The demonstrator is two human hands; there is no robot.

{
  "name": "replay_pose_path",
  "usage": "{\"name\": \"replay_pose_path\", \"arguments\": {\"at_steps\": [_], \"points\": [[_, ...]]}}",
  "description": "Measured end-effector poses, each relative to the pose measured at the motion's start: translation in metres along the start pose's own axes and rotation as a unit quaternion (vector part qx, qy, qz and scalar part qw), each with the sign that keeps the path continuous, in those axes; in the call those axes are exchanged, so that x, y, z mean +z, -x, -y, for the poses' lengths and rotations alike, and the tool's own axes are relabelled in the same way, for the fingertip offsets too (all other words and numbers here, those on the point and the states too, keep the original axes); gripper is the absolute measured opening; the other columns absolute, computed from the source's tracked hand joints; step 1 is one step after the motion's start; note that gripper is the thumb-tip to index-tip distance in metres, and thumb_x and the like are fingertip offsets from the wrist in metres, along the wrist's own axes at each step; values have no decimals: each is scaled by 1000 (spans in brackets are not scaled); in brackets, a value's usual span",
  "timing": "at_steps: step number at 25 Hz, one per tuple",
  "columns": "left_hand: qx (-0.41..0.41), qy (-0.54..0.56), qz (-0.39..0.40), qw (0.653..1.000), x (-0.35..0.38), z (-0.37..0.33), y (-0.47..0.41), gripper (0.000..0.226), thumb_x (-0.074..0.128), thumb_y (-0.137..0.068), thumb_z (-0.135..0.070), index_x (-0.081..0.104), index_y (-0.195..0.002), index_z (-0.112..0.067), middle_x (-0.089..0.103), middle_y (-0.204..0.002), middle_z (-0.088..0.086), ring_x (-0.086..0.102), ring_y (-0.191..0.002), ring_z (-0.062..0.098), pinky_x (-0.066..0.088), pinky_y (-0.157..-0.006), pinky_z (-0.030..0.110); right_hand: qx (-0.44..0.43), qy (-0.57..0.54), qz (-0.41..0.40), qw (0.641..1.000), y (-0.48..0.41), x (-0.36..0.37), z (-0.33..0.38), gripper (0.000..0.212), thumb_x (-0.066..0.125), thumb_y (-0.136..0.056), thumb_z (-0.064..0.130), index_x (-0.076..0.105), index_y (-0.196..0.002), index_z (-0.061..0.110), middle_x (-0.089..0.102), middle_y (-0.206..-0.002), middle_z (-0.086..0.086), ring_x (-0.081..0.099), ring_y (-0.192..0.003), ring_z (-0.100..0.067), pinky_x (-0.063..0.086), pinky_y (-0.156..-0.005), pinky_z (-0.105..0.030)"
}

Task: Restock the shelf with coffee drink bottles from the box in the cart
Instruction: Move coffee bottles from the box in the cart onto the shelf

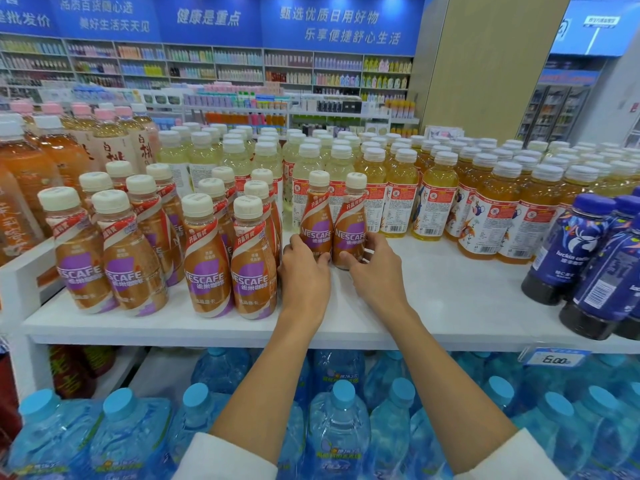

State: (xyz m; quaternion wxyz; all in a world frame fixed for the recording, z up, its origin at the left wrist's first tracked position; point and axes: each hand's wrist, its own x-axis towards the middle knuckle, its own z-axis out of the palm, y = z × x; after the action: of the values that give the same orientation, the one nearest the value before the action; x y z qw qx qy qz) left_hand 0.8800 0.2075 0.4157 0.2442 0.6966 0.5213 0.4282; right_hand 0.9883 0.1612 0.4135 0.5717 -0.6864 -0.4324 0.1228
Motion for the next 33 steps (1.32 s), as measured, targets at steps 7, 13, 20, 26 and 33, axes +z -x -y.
{"name": "replay_pose_path", "arguments": {"at_steps": [7, 13, 20, 26, 33], "points": [[-3, 15, 0, 1000, -1, 1, 0, 45, 70, -93, -27, 50, -131, -11, 63, -125, 10, 62, -115, 26, 51, -94, 35, -4, 18, 2, 1000, 2, 1, 2, 53, 76, -90, 23, 53, -139, 21, 62, -116, 11, 60, -101, -6, 47, -84, -16], [14, 17, 23, 999, -4, 4, 7, 41, 65, -95, -26, 51, -129, -8, 65, -119, 11, 64, -109, 27, 56, -90, 37, -1, 57, -9, 998, 20, -2, 9, 37, 71, -93, 24, 62, -128, 17, 68, -115, 6, 64, -103, -13, 49, -82, -22], [57, 5, 83, 995, -23, 9, 46, 50, 55, -97, -29, 42, -143, -13, 56, -138, 8, 54, -125, 27, 47, -101, 39, 18, 152, -42, 987, 73, -11, 14, 48, 62, -99, 30, 53, -143, 13, 59, -142, -1, 57, -125, -16, 43, -101, -24], [48, 113, 109, 986, -57, 14, 111, 54, 51, -101, -28, 37, -151, -18, 42, -154, -1, 37, -141, 16, 31, -115, 31, 28, 79, -64, 994, 149, -36, 26, 41, 61, -99, 31, 58, -138, 19, 62, -136, 5, 58, -120, -9, 42, -93, -15], [-18, 147, 36, 988, -105, 56, 243, 42, 58, -99, -30, 52, -141, -29, 55, -140, -12, 53, -127, 12, 44, -108, 38, 62, -12, -27, 998, 271, -85, 1, 29, 65, -98, 25, 66, -127, 22, 67, -123, 11, 62, -112, -3, 43, -85, -6]]}}
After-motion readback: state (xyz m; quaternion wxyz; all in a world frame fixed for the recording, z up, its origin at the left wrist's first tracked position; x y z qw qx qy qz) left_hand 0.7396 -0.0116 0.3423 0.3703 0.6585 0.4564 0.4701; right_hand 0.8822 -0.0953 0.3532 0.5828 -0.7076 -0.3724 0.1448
